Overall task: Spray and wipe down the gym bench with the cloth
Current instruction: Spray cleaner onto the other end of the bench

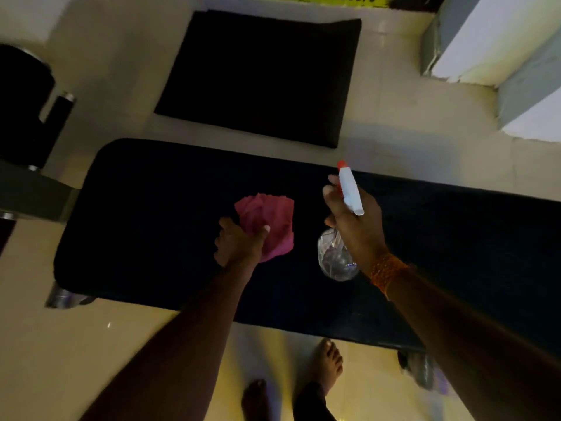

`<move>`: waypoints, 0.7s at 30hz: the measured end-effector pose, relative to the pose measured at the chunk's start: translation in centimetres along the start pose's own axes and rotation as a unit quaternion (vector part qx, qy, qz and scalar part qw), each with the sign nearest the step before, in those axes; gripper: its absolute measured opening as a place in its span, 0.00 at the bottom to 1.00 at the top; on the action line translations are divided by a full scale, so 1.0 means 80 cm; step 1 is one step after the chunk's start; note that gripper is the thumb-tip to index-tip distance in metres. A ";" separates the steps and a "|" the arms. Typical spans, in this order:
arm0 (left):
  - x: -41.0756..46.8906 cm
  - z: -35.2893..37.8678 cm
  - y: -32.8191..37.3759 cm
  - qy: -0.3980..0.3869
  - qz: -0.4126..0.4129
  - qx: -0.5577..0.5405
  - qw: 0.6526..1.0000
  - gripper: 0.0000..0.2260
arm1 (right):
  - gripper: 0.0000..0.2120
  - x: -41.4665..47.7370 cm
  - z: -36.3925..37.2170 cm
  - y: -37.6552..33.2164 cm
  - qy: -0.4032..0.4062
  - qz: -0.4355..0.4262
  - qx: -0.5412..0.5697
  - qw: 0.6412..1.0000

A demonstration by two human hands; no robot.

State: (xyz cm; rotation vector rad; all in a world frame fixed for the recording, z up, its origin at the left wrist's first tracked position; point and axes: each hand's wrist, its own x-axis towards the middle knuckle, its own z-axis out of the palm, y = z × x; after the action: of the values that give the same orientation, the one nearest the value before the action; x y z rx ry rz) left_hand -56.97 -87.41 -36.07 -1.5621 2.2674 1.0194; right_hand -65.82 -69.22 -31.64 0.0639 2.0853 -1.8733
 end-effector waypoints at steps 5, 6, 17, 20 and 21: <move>0.006 0.002 0.002 -0.051 -0.009 -0.069 0.996 0.23 | 0.21 0.016 0.021 -0.007 -0.008 -0.026 0.002 1.000; 0.004 0.003 0.002 -0.048 -0.003 -0.083 0.995 0.22 | 0.22 0.016 0.026 -0.009 -0.011 -0.027 0.002 1.000; -0.011 -0.065 -0.067 0.088 0.041 -0.195 0.976 0.17 | 0.13 0.006 0.139 -0.026 -0.073 -0.109 -0.027 0.991; -0.014 -0.079 -0.090 0.055 0.059 -0.185 0.979 0.16 | 0.17 -0.005 0.154 -0.010 -0.125 -0.125 -0.094 0.980; -0.016 -0.082 -0.094 0.039 0.066 -0.186 0.979 0.15 | 0.20 -0.006 0.154 -0.006 -0.123 -0.126 -0.116 0.978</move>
State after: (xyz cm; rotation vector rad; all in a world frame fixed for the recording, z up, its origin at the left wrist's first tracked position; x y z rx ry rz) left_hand -48.41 -92.18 -33.77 -1.6246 2.3625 1.5177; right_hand -62.84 -81.22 -31.99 -0.4829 2.1976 -1.6523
